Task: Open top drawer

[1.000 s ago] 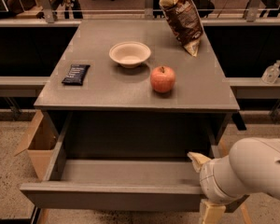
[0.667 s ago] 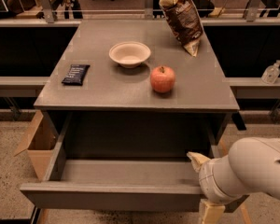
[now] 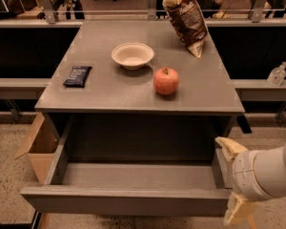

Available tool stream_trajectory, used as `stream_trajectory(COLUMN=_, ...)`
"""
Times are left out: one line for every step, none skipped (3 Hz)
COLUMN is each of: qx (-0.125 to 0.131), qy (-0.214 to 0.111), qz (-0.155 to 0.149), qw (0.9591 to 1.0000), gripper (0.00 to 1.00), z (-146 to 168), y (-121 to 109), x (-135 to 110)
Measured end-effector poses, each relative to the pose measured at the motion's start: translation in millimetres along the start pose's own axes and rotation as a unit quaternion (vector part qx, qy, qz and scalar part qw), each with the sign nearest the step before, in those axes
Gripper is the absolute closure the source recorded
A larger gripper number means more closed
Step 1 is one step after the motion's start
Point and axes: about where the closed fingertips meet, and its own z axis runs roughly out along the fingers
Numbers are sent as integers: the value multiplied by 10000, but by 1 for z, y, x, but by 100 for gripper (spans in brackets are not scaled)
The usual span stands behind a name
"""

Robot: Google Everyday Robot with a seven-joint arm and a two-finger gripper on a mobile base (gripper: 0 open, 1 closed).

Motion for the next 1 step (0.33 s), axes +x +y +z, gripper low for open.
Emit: stream_trajectory(qx=365, qy=4, qz=222, qw=9991, gripper=0, z=-33, y=-16, x=25)
